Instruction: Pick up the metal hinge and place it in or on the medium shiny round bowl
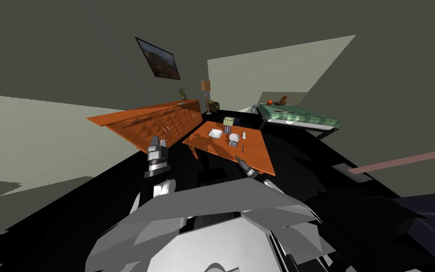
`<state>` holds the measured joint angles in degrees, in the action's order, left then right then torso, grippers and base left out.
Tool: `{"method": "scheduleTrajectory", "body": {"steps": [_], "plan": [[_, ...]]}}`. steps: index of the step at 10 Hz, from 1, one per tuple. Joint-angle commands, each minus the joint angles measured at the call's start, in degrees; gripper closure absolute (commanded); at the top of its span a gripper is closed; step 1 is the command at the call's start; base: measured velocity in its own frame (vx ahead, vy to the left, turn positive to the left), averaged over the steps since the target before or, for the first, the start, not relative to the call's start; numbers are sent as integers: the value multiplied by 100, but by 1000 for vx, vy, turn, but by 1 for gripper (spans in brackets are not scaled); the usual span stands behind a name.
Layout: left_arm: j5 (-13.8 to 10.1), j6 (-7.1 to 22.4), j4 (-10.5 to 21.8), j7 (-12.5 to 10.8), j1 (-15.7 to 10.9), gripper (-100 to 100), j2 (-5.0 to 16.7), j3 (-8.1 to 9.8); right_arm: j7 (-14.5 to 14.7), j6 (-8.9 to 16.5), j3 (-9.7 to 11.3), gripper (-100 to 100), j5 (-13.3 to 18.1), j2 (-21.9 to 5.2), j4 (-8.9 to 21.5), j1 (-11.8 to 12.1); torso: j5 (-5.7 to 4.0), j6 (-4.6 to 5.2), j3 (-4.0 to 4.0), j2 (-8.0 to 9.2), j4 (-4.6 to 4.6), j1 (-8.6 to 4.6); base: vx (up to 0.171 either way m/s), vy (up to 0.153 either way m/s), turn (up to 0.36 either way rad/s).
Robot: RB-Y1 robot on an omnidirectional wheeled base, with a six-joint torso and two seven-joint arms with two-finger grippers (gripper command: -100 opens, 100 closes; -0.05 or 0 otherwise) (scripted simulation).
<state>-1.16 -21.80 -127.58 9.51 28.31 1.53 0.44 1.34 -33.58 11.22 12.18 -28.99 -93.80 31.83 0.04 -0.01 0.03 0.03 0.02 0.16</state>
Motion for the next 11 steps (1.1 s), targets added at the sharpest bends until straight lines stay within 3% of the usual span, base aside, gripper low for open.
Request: {"method": "scheduleTrajectory", "body": {"steps": [1,2,4,5,6,7,8,11], "plan": [[0,0,0,0,0,0,0,0,-28,-3,39,-100,45,-165,286,-17,0,0,0,0,0,0,-1,48,119],[0,0,0,0,1,0,0,1,-12,-39,159,-100,167,-400,460,-43,0,3,-1,-1,0,-4,-1,50,251],[0,0,0,0,1,0,0,1,-12,-39,159,-100,167,-400,683,-43,-1,5,-2,-2,-1,-6,3,26,32],[0,0,0,0,1,0,1,1,10,-78,285,-100,290,-636,880,-75,-3,6,-1,-1,-1,-13,3,45,183],[0,0,0,0,0,0,0,0,10,-78,285,-100,290,-636,1097,-75,-1,0,-2,-4,0,-7,9,39,144],[0,0,0,0,1,0,0,1,10,-78,285,-100,290,-636,1106,-75,-1,4,-3,-5,-1,-7,8,15,8],[0,0,0,0,1,0,1,1,39,-119,417,-100,414,-872,1372,-112,-2,5,-2,-4,-1,-14,15,44,272],[0,0,0,0,1,0,0,0,73,-163,552,-100,537,-1109,1835,-153,0,1,-7,-12,-2,-5,25,42,148]]}}
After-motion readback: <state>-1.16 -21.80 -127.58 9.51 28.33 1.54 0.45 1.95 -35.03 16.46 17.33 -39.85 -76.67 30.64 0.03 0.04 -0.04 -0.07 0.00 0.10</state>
